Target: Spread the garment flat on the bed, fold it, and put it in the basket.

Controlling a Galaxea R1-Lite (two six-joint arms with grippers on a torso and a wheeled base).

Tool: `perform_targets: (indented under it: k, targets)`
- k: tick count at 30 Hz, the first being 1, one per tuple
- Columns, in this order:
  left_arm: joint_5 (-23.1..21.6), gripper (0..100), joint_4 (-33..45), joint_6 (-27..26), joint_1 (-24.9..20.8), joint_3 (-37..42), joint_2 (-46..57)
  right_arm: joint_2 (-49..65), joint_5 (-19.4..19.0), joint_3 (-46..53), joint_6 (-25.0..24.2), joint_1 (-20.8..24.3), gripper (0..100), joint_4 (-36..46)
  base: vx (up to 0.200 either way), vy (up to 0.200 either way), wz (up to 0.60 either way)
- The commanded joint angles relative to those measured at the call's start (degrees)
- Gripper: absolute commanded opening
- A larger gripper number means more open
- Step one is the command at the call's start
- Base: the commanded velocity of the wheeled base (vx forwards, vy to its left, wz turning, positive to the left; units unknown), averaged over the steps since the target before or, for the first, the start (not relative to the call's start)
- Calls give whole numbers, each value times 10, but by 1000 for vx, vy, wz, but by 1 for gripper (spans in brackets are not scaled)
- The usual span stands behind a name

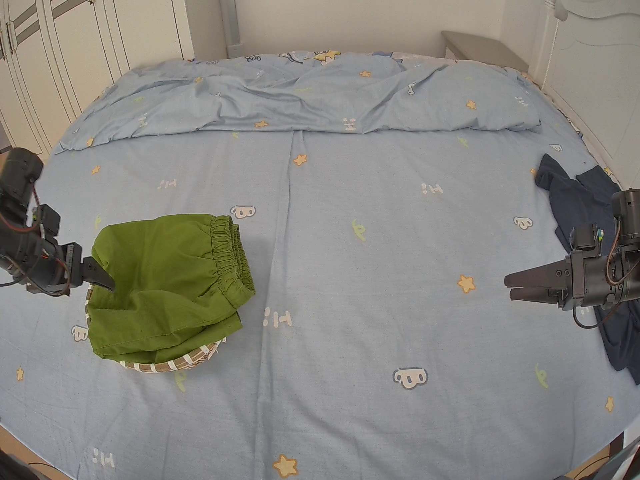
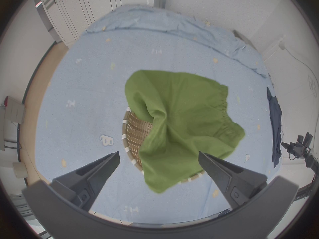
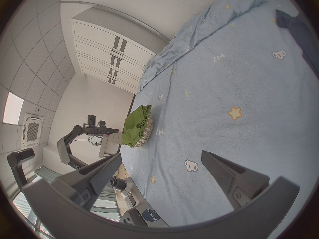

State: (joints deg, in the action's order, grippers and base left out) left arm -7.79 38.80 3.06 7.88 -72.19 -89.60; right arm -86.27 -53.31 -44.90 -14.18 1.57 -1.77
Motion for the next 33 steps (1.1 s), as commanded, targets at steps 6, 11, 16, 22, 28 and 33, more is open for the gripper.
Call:
perform_targets:
  k: [6,11,16,22,28,33]
  targets:
    - [23,100,75,94,-119,26,312,248,-1,103,10,-8,100,4,0,0,0]
    - [52,100,81,174,-153,84,428,391,0,190,3,-8,100,7,0,0,0]
    - [124,100,117,179,-104,208,606,531,1,257,-36,-22,100,46,0,0,0]
    - [125,100,110,179,-71,323,752,662,1,260,-51,4,100,143,0,0,0]
    - [125,100,-8,152,-78,486,870,766,7,273,-55,48,100,221,0,0,0]
    - [121,100,-266,99,-75,643,896,808,65,317,-26,36,100,222,0,0,0]
